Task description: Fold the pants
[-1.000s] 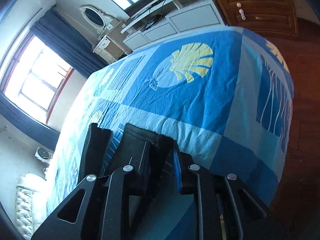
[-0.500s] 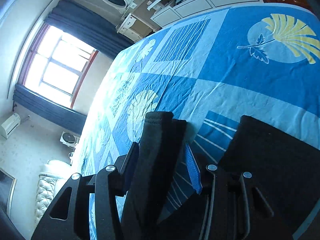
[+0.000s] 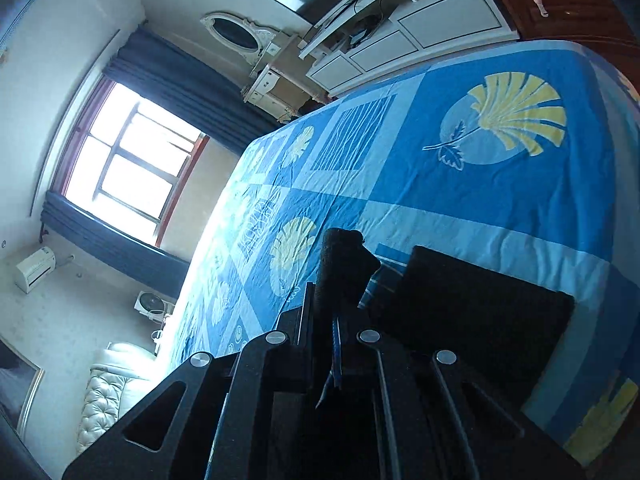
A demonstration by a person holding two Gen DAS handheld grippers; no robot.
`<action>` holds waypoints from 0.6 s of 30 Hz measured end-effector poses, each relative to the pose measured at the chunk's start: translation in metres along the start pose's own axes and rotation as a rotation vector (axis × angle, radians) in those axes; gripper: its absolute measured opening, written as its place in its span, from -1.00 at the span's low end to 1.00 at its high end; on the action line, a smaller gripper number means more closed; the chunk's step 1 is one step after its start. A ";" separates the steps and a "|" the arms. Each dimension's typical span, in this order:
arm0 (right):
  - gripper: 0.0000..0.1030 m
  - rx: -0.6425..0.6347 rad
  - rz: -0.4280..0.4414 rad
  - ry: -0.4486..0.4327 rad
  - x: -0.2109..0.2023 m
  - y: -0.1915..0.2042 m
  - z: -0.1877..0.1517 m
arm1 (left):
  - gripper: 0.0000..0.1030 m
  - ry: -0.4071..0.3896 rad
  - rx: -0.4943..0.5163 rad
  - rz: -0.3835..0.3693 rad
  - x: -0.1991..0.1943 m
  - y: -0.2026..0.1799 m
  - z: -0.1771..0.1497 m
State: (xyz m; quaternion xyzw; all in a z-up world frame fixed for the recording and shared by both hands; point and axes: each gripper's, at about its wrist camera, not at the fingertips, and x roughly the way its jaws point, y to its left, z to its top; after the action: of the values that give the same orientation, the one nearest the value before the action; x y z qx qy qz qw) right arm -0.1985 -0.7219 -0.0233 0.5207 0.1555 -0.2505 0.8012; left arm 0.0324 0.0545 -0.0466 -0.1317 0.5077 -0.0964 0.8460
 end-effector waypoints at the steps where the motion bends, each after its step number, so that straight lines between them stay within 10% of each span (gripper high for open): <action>1: -0.88 0.014 -0.023 0.006 -0.007 -0.014 -0.004 | 0.75 0.000 -0.003 -0.003 0.000 0.001 0.000; 7: -0.90 0.153 -0.091 0.070 -0.001 -0.088 -0.023 | 0.75 0.002 -0.012 -0.012 -0.002 0.002 0.000; 18: -0.89 0.003 -0.120 0.030 -0.003 -0.061 -0.003 | 0.75 0.000 0.008 0.003 -0.002 -0.001 -0.003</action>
State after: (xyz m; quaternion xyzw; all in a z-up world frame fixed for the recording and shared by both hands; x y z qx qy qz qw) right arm -0.2356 -0.7387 -0.0690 0.5155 0.1979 -0.2903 0.7815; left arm 0.0294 0.0536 -0.0461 -0.1276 0.5076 -0.0973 0.8465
